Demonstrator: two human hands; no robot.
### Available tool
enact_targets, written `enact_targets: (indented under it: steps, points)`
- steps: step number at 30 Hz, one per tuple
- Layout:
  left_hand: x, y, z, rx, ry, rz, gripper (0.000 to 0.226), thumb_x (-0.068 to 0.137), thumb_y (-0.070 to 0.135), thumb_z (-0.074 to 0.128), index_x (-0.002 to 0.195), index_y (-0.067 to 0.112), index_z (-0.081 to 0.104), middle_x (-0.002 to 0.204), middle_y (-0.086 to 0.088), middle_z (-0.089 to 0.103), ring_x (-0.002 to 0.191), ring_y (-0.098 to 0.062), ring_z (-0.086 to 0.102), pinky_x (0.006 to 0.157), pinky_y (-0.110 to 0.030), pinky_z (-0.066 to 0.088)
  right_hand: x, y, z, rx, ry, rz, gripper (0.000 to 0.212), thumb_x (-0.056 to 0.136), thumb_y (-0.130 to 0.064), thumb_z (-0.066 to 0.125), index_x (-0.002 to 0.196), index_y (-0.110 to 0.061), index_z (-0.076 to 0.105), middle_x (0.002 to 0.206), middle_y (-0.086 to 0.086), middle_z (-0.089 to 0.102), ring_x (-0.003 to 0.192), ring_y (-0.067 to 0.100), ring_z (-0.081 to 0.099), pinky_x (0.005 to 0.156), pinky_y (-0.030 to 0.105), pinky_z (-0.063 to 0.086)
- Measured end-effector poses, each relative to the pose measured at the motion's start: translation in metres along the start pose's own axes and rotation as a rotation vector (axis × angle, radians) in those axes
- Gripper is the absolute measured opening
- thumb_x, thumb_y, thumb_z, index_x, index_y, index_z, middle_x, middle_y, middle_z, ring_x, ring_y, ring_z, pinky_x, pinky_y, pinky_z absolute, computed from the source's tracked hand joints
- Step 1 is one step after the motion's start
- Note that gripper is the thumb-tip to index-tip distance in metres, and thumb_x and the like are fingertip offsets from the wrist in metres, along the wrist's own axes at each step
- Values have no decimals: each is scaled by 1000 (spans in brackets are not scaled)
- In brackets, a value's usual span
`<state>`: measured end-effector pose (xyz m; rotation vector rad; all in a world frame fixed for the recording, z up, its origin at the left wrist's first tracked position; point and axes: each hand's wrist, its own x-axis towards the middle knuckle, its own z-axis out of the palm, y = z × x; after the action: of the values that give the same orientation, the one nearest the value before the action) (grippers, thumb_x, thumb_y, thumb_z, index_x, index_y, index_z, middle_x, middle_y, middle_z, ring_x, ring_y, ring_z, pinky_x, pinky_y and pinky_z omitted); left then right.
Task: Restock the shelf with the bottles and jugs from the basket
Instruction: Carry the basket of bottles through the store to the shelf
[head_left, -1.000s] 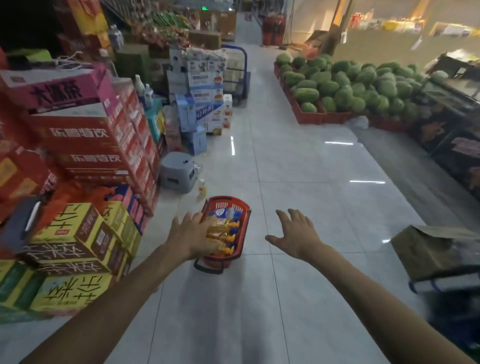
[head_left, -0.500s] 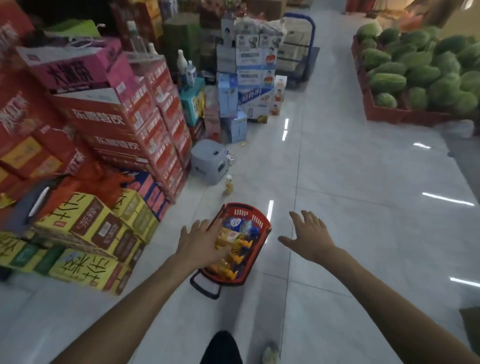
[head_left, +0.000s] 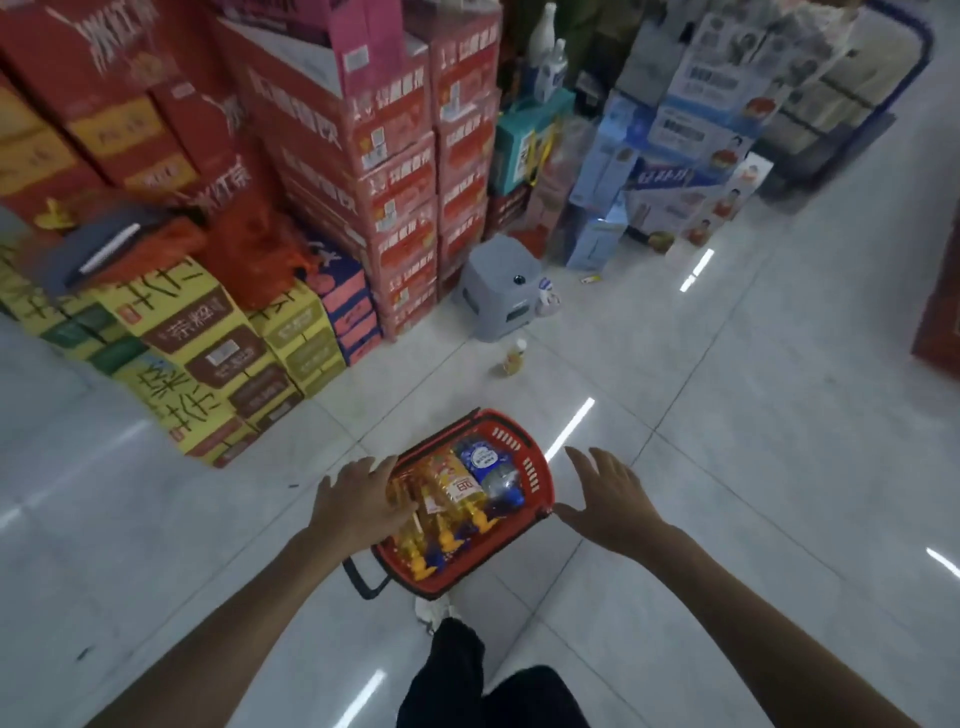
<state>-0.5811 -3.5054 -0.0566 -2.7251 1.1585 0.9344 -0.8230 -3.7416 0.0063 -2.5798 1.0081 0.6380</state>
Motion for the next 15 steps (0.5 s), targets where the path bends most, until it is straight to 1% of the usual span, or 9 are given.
enact_targets:
  steps: [2, 4, 6, 9, 11, 13, 15]
  points:
    - [4, -1, 14, -67, 5, -86, 91, 87, 83, 38, 160, 30, 26, 160, -4, 40, 147, -27, 39, 117, -54, 35, 25, 8, -8, -39, -42, -56, 92, 93, -64, 53, 161, -20, 11, 164, 18, 21, 153, 33, 19, 123, 47, 20]
    - [4, -1, 32, -144, -16, -191, 93, 83, 87, 32, 158, 33, 28, 157, -4, 45, 143, -27, 43, 113, -53, 41, 50, 16, -9, -56, -70, -112, 89, 94, -61, 54, 160, -19, 12, 164, 19, 22, 153, 34, 19, 123, 48, 19]
    - [3, 2, 50, -215, -52, -295, 92, 82, 88, 34, 157, 35, 29, 156, -4, 46, 141, -27, 45, 113, -51, 41, 77, 22, -6, -69, -103, -156, 86, 95, -58, 55, 160, -18, 15, 163, 18, 25, 152, 33, 22, 122, 47, 20]
    - [3, 9, 80, -329, -90, -436, 94, 82, 88, 41, 158, 35, 27, 159, -3, 42, 141, -26, 45, 112, -51, 42, 116, 31, 10, -102, -171, -223, 85, 95, -59, 55, 159, -18, 17, 161, 18, 29, 150, 34, 27, 121, 46, 23]
    - [8, 19, 98, -403, -111, -519, 89, 85, 84, 44, 157, 34, 29, 154, -4, 46, 136, -26, 50, 108, -48, 47, 145, 35, 21, -94, -221, -252, 82, 94, -56, 59, 156, -18, 22, 155, 16, 38, 145, 32, 36, 118, 43, 30]
    - [14, 31, 117, -489, -89, -613, 84, 87, 80, 46, 156, 33, 31, 144, -3, 54, 128, -25, 56, 103, -46, 51, 175, 37, 38, -31, -247, -297, 76, 91, -50, 65, 151, -18, 31, 146, 14, 48, 135, 30, 48, 111, 41, 39]
    - [25, 41, 136, -561, -62, -704, 79, 90, 75, 49, 155, 32, 34, 142, -3, 56, 127, -25, 58, 101, -44, 53, 204, 44, 59, -26, -303, -332, 72, 89, -46, 67, 148, -16, 36, 139, 15, 53, 128, 33, 54, 105, 43, 44]
